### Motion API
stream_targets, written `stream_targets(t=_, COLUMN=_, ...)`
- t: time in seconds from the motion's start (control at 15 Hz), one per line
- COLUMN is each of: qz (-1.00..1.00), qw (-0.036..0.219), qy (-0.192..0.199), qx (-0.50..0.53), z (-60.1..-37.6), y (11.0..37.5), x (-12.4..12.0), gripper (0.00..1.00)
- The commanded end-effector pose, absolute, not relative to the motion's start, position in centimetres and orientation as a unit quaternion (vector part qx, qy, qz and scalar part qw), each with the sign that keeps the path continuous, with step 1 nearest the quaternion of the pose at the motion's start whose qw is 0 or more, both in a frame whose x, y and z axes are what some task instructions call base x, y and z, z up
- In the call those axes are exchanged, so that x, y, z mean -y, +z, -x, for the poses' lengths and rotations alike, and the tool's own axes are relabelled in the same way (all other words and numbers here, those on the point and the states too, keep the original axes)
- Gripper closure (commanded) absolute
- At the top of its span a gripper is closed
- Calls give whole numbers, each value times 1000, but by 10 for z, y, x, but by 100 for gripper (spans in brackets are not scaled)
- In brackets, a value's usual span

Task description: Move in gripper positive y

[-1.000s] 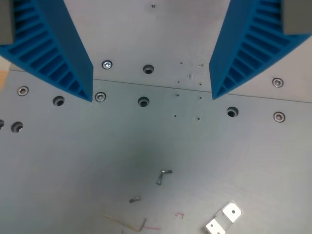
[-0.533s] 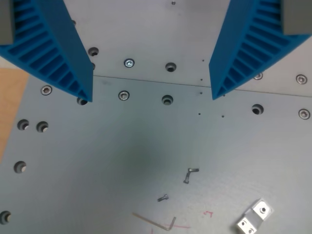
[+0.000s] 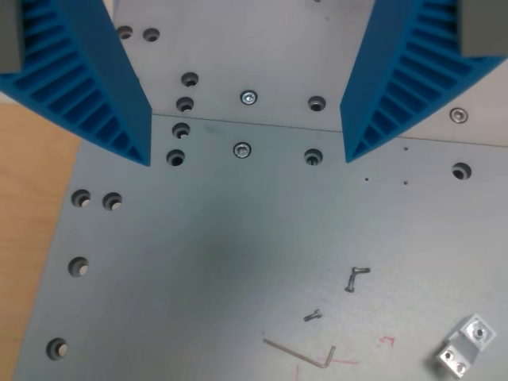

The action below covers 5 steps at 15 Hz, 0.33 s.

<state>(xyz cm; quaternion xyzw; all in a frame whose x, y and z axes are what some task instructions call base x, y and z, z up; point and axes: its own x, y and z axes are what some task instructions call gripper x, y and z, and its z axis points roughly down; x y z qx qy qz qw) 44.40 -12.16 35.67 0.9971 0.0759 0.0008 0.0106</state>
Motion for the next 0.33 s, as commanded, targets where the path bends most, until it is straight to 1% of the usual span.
stream_targets(t=0.07, qz=-996, qw=2, qy=-4, qx=-85, z=-450, y=360, x=137, gripper=0)
stream_targets(t=0.33, qz=-996, qw=2, qy=-4, qx=-85, z=-454, y=361, x=157, gripper=0)
